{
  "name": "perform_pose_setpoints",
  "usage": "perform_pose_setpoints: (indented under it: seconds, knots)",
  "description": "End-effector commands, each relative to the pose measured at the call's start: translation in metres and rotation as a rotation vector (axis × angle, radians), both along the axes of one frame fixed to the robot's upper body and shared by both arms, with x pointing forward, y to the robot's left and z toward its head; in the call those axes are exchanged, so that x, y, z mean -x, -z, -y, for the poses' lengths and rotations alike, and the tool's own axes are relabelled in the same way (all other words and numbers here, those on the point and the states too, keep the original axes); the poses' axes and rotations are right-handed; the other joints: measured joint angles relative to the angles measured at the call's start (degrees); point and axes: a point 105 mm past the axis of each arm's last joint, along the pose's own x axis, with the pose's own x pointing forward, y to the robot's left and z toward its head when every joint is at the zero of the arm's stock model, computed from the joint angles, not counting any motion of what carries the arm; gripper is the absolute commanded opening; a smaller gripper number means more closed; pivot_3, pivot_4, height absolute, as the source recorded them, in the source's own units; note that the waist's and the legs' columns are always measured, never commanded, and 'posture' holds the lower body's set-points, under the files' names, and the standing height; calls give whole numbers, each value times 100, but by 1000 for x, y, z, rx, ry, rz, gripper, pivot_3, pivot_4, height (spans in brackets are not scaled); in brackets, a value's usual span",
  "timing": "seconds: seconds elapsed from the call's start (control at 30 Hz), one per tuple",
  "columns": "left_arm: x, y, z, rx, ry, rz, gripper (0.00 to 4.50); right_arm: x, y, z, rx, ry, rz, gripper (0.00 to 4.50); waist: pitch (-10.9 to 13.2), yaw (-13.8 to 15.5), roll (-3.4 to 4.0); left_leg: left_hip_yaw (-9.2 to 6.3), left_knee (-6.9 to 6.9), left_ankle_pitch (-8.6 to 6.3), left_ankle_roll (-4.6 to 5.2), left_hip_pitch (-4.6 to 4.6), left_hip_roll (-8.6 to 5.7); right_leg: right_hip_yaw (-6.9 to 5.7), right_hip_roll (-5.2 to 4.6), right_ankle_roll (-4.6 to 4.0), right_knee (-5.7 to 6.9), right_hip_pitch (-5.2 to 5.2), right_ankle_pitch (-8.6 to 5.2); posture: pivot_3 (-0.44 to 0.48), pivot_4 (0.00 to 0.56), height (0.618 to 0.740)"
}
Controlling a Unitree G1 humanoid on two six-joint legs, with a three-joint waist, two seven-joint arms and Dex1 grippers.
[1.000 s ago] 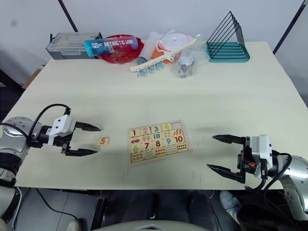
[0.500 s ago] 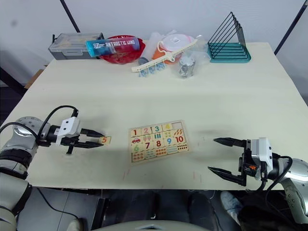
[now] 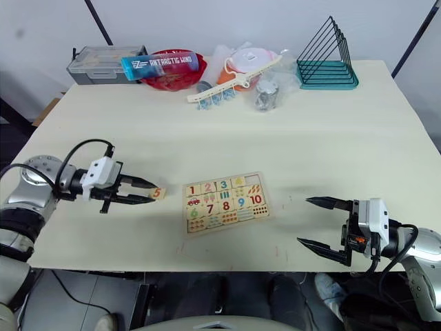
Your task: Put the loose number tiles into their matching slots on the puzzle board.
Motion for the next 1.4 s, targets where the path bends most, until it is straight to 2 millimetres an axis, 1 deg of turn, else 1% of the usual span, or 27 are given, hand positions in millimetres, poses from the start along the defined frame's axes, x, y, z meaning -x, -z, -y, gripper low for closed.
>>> perform_pose_setpoints:
  seconds: [0.03,0.17,0.27,0.4,0.47,0.6,0.67,0.73,0.77,0.83,0.9,1.07,1.17,1.33,1.4]
  knots:
    - [3,-24,9,15,29,-29,973,0,-9,-2,-12,8,49,4500,0,-6,0,1,0,0,0,1,0,0,1,0,0,0,0,0,150,740]
    - [-4,-44,31,44,12,-61,973,0,-9,-4,-28,31,51,4500,1,6,0,2,0,0,0,0,0,0,1,0,0,0,0,0,150,740]
    - [-11,-49,43,6,-34,-42,973,0,-10,-7,-44,55,58,4500,2,22,-2,5,1,0,0,-1,-1,-1,1,1,0,1,0,0,150,740]
    - [-15,-64,77,38,-59,-34,973,3,-9,-7,-58,88,58,4500,3,18,-3,0,1,0,0,-3,-3,0,1,2,-2,1,-1,0,150,740]
    - [-14,-67,86,39,-71,-38,973,5,-9,-9,-60,94,57,4500,3,5,-3,-4,2,0,0,-4,-2,0,1,2,-2,1,-1,0,150,740]
    - [-20,-73,110,23,-97,-42,973,7,-9,-12,-69,105,60,4500,5,-28,-5,-4,1,0,0,0,-2,1,4,1,1,1,-1,0,150,740]
    - [-22,-76,122,14,-78,-28,973,7,-9,-13,-76,111,61,4500,5,-26,-5,-3,1,0,0,-1,-2,0,4,1,1,1,-1,0,150,740]
    - [-25,-76,131,-7,-68,4,973,8,-9,-15,-79,116,60,4500,4,-14,-5,-1,1,0,0,-1,-3,1,4,1,-1,1,-1,0,150,740]
    - [-26,-76,132,-14,-72,15,973,8,-9,-16,-80,116,60,4500,4,-13,-5,-1,1,0,0,-1,-4,3,3,1,-2,1,-1,0,150,740]
    - [-29,-74,143,-37,-58,33,973,7,-9,-17,-85,126,66,4500,4,-8,-5,-1,1,0,0,-1,-4,4,3,1,-3,1,-1,0,150,740]
    - [-29,-71,153,-61,-40,9,973,7,-10,-17,-90,134,72,4500,5,0,-5,2,1,1,-1,-2,-5,3,3,1,-2,1,-1,0,150,740]
    - [-34,-61,169,-149,-51,-3,973,8,-9,-20,-96,146,72,4500,5,2,-7,3,2,1,-1,-3,-6,3,3,1,-3,1,-1,0,150,740]
    - [-36,-59,181,-156,-70,-24,973,7,-9,-20,-100,158,78,4500,5,2,-7,2,2,1,-1,-3,-6,4,3,1,-2,1,-1,0,150,740]
    - [-39,-54,193,-210,-90,-8,973,7,-10,-20,-100,168,84,4500,6,1,-7,0,2,1,-1,-3,-6,4,3,2,-2,1,-1,0,150,740]
    - [-39,-53,198,-219,-97,-32,973,7,-10,-20,-99,171,87,4500,6,1,-7,0,2,1,0,-3,-6,4,3,1,-2,1,-1,0,150,740]
